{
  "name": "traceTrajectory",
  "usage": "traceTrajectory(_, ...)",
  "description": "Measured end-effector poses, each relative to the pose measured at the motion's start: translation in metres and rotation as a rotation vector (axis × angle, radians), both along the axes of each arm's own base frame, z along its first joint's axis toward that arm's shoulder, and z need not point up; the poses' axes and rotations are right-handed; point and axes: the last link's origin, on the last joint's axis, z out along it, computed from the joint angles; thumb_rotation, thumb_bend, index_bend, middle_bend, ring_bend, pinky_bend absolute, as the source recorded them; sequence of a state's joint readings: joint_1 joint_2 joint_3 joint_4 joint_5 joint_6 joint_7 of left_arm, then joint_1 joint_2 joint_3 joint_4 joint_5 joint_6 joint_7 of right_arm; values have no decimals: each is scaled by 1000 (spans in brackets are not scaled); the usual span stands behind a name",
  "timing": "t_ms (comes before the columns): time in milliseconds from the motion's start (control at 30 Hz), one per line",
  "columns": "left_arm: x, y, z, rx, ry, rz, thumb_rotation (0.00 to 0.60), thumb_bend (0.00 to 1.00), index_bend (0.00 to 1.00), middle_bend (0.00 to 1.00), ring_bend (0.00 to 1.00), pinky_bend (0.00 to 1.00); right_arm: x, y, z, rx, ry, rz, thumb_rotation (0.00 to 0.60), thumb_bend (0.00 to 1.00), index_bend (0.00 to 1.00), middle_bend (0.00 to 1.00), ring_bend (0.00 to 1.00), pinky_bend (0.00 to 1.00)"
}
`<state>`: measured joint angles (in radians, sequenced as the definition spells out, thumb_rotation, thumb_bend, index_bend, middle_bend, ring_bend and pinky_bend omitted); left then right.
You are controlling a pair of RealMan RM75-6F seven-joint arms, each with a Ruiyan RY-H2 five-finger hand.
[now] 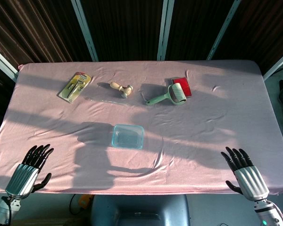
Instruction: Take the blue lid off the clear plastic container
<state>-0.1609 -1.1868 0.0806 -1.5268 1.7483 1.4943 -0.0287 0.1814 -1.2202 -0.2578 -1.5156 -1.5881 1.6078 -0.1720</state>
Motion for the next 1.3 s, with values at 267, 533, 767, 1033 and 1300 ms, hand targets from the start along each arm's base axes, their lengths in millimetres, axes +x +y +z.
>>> traceTrajectory(267, 4, 3, -7, -40, -30, -37, 600, 339, 0, 0, 0, 0, 0, 1, 5, -29, -4, 6, 600, 313, 0, 0, 0, 0)
traceTrajectory(533, 50, 25, -41, -221, -201, -270, 600, 293, 0, 0, 0, 0, -1, -6, 3, -6, -8, -10, 600, 314, 0, 0, 0, 0)
traceTrajectory(767, 96, 65, -83, -382, -234, -328, 600, 284, 0, 0, 0, 0, 1, -5, -1, 24, -15, -14, 600, 313, 0, 0, 0, 0)
traceTrajectory(1033, 146, 111, -122, -435, -198, -341, 600, 285, 0, 0, 0, 0, -1, -9, 0, 33, -21, -31, 600, 313, 0, 0, 0, 0)
traceTrajectory(1300, 166, 164, -153, -433, -141, -272, 600, 282, 0, 0, 0, 0, -3, -13, 1, 50, -26, -44, 600, 313, 0, 0, 0, 0)
